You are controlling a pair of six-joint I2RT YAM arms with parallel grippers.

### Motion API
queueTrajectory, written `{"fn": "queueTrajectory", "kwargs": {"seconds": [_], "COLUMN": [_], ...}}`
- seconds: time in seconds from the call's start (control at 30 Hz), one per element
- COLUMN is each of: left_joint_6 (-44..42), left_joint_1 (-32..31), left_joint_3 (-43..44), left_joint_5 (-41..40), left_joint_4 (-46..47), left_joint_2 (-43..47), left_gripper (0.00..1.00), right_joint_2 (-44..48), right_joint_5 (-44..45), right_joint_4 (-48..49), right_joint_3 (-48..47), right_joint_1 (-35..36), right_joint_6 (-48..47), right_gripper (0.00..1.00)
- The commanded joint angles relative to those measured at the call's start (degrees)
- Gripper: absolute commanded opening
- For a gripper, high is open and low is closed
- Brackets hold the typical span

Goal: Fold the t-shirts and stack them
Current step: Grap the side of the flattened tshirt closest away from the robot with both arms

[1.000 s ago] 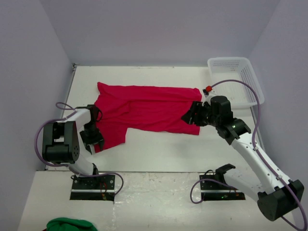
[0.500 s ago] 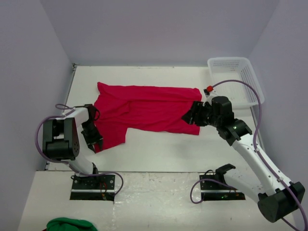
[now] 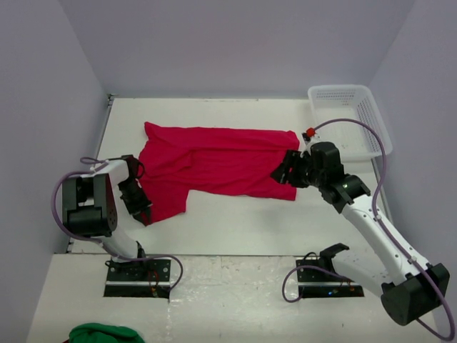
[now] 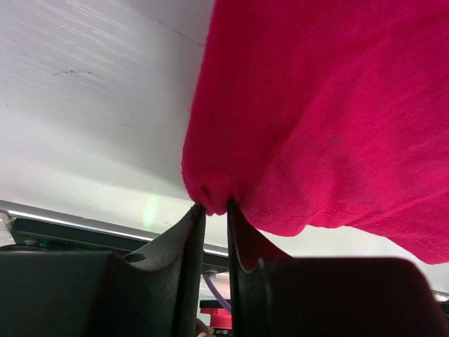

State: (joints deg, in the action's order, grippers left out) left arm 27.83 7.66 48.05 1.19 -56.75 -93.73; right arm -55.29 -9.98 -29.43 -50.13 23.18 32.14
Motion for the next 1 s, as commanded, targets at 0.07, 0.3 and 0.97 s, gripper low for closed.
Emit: {"fn": "queueTrajectory", "kwargs": {"seconds": [0.07,0.3,0.97], "left_joint_6": [-0.9,-1.2,1.7], "left_joint_1": [0.4,0.4,-0.5], "left_joint_3": [-1.2,-0.7,-4.8], "left_joint_5": [3.7,5.1,10.5], "left_joint_4": [6.8,4.9,7.0], "left_joint_2": [2.1,5.8,19.0], "left_gripper": [0.16,0.00,0.00], "right_joint_2": [-5.6,-9.7,-23.5], "right_joint_5": [2.5,4.3,10.6], "right_joint_4": [-2.4,-2.9,-8.7], "right_joint_3": [-1.8,-1.3,-0.1], "right_joint_1": [-0.2,-0.2,-6.2], "right_joint_6": [3.5,5.6,12.2], "right_gripper": [0.59,0.59,0.58]}}
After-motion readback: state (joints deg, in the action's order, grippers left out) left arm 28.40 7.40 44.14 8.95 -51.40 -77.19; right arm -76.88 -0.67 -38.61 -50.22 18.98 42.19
